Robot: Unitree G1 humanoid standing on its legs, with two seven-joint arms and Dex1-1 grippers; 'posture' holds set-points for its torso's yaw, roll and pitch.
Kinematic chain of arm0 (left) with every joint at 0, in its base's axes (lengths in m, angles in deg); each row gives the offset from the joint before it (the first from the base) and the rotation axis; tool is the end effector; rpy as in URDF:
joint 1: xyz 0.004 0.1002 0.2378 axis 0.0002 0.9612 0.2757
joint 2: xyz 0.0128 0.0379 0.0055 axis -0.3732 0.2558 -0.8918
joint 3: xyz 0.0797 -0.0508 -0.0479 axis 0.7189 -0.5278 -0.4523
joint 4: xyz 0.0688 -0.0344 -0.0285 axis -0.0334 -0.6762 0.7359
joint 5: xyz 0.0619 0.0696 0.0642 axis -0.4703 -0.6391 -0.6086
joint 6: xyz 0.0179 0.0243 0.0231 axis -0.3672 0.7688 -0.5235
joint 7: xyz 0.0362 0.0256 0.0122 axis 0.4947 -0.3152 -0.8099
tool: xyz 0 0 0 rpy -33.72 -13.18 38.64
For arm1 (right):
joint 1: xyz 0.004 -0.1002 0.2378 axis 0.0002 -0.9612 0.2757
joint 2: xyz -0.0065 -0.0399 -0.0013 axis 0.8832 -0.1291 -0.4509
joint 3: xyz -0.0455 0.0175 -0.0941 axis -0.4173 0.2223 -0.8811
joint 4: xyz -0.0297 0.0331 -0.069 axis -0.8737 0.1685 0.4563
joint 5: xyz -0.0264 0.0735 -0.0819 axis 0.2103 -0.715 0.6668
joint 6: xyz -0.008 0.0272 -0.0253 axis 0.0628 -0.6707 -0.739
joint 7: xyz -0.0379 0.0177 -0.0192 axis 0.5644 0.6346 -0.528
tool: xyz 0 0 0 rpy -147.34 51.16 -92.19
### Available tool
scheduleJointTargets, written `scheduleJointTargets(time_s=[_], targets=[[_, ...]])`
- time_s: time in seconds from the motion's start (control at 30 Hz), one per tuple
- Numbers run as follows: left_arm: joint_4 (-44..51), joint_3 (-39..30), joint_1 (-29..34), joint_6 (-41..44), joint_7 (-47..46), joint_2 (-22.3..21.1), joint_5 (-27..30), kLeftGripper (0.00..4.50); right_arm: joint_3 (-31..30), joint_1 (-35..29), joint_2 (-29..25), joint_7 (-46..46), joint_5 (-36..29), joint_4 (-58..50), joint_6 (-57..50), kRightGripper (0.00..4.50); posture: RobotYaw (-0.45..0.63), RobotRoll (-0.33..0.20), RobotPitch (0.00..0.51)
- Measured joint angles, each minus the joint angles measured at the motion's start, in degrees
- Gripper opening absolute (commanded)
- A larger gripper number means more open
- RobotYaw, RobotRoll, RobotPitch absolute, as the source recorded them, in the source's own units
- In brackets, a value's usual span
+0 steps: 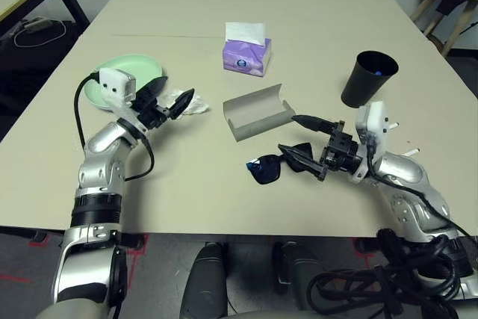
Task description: Organize and tidy the items on the table.
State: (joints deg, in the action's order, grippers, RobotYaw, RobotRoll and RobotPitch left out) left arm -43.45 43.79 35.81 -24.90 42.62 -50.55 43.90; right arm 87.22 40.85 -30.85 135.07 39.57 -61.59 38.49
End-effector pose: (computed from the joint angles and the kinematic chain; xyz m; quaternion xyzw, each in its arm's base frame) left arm 0.3105 0.2717 0.1346 0.0452 -0.0515 -0.2223 0.9726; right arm 0.2551 -0.1923 0.1150 -0.0446 -0.0952 0.4734 0.8745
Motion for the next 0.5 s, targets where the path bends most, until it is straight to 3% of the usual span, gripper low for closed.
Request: scheduleJointTargets(time_s=[0.3,0.5], targets=[[-8.9,4.2,-3.3,1.1,-0.7,-1.0,-6.0,4.42,-0.3,2.3,0.5,-2.0,-0.1,0.2,1.1,4.50,0.10,0.000,0.109],[-10.1,5.3,-3.4,3.0,-0.1,-2.2,-7.5,2.32,-0.3,4.3,0.6,-3.0,-0.5,0.2,1.2,4.50,0.10,0.000,0.105]])
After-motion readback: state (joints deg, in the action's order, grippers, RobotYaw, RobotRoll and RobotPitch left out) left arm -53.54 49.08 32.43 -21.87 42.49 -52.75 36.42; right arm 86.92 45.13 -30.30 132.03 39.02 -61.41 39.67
